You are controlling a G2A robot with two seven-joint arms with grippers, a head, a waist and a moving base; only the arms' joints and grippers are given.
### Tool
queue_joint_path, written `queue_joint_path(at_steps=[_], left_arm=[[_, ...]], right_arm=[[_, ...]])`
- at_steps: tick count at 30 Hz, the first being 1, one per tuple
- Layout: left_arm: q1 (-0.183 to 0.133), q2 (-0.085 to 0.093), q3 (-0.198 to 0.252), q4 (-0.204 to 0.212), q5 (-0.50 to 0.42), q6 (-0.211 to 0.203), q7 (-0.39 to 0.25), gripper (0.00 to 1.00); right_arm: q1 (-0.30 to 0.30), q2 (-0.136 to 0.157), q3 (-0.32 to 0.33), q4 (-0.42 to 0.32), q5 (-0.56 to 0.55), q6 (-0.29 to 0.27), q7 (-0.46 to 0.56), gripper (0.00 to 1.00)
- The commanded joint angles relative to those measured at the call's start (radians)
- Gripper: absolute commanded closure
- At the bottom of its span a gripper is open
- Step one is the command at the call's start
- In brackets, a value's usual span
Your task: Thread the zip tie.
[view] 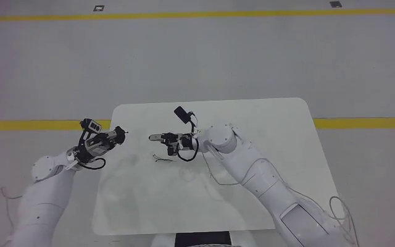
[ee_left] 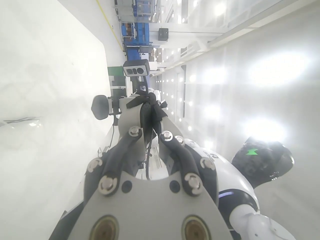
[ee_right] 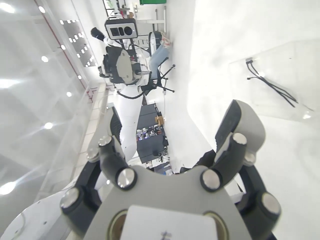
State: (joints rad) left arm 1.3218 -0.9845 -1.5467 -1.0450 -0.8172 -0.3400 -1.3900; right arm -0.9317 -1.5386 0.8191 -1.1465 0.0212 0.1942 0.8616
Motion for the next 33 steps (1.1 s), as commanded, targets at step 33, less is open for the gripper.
queue_joint_path(at_steps=[33], left_arm=[[0.076,-0.028,-0.108,-0.179,0.137,0.0,0.005,1.0]], right_arm=[[0.004,-0.005,-0.035,-0.018,-0.039,0.041,-0.025,0.0]])
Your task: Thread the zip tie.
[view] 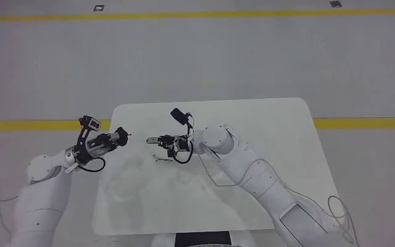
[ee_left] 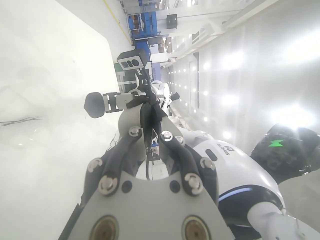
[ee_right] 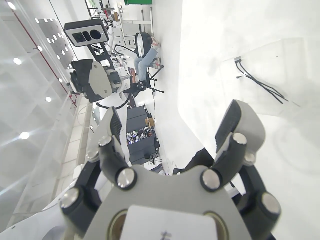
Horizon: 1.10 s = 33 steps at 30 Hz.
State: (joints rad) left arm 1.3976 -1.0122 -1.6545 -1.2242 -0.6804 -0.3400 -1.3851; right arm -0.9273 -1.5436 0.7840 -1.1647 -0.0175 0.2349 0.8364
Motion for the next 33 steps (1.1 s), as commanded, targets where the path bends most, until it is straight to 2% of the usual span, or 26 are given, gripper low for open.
queue_joint_path(at_steps=[1,3,6,11,15,25,33], left_arm=[[0.0,0.001,-0.001,-0.021,0.038,0.0,0.031,1.0],[0.008,0.001,-0.012,-0.06,0.09,0.0,0.055,1.0],[0.014,-0.004,-0.043,-0.109,0.18,0.0,0.054,1.0],[0.033,-0.033,-0.086,-0.162,0.249,0.0,-0.005,1.0],[0.043,-0.055,-0.108,-0.192,0.307,0.0,-0.005,1.0],[0.044,-0.097,-0.161,-0.214,0.366,0.0,-0.005,1.0],[0.044,-0.097,-0.161,-0.214,0.366,0.0,-0.005,1.0]], right_arm=[[0.0,0.0,0.0,0.0,0.0,0.0,0.0,0.0],[0.0,0.0,0.0,0.0,0.0,0.0,0.0,0.0],[0.0,0.0,0.0,0.0,0.0,0.0,0.0,0.0],[0.0,0.0,0.0,0.0,0.0,0.0,0.0,0.0],[0.0,0.0,0.0,0.0,0.0,0.0,0.0,0.0],[0.0,0.0,0.0,0.0,0.0,0.0,0.0,0.0],[0.0,0.0,0.0,0.0,0.0,0.0,0.0,0.0]])
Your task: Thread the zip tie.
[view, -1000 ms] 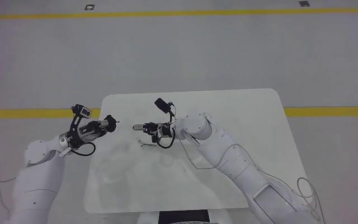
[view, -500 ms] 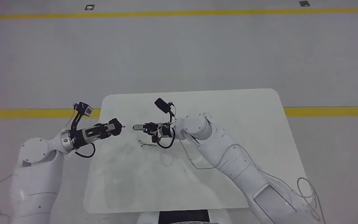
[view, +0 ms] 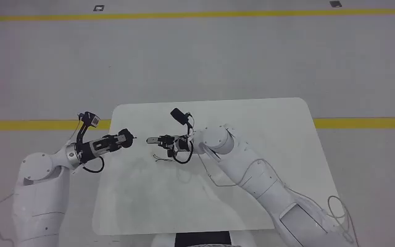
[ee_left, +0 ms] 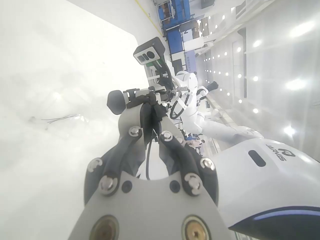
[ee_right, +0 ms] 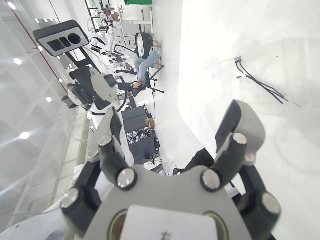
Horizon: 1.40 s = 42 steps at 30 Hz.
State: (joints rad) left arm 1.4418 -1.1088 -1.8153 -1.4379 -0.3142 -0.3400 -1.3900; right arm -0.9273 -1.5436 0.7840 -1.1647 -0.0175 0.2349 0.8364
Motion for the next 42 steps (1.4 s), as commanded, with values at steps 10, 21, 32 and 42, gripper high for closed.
queue_joint_path(at_steps=[10,21,32,42], left_arm=[[0.002,0.05,0.079,0.036,-0.161,0.191,0.0,1.0],[-0.03,0.144,0.176,0.17,-0.353,0.081,0.0,1.0],[-0.036,0.167,0.198,0.188,-0.42,0.061,0.0,1.0],[-0.036,0.167,0.198,0.188,-0.42,0.061,0.0,1.0]], right_arm=[[0.0,0.0,0.0,0.0,0.0,0.0,0.0,0.0],[0.0,0.0,0.0,0.0,0.0,0.0,0.0,0.0],[0.03,-0.003,-0.047,-0.015,-0.098,0.07,-0.002,0.0],[0.191,-0.069,-0.214,0.125,-0.218,0.105,0.131,0.0]])
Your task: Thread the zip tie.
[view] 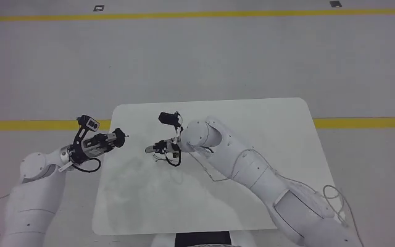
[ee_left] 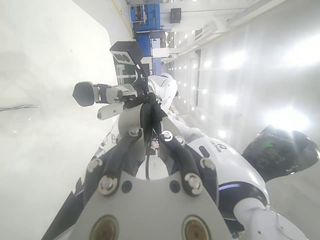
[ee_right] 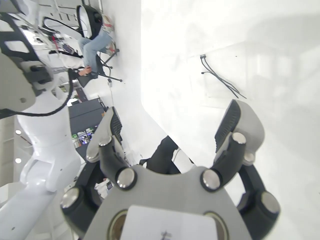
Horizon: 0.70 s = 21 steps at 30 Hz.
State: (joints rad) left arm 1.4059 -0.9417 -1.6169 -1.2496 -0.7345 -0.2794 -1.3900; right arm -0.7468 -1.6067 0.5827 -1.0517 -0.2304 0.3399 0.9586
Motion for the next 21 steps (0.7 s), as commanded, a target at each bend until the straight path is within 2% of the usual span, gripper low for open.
queue_joint_path(at_steps=[1,3,13,14,17,21], left_arm=[[0.0,0.0,0.0,0.0,0.0,0.0,0.0,1.0],[0.0,0.0,0.0,0.0,0.0,0.0,0.0,1.0],[0.0,0.0,0.0,0.0,0.0,0.0,0.0,1.0],[0.0,0.0,0.0,0.0,0.0,0.0,0.0,1.0],[0.0,0.0,0.0,0.0,0.0,0.0,0.0,1.0],[0.0,0.0,0.0,0.0,0.0,0.0,0.0,1.0]], right_arm=[[0.024,-0.017,-0.036,0.031,-0.019,0.0,0.027,0.0],[0.043,-0.035,-0.072,0.062,-0.032,0.0,0.071,0.0],[0.043,-0.035,-0.072,0.062,-0.032,0.0,0.071,0.0],[0.042,-0.035,-0.087,0.055,-0.065,-0.007,0.07,0.0],[0.071,-0.04,-0.112,0.039,-0.12,-0.013,0.11,0.0],[0.127,-0.061,-0.153,0.047,-0.182,-0.003,0.164,0.0]])
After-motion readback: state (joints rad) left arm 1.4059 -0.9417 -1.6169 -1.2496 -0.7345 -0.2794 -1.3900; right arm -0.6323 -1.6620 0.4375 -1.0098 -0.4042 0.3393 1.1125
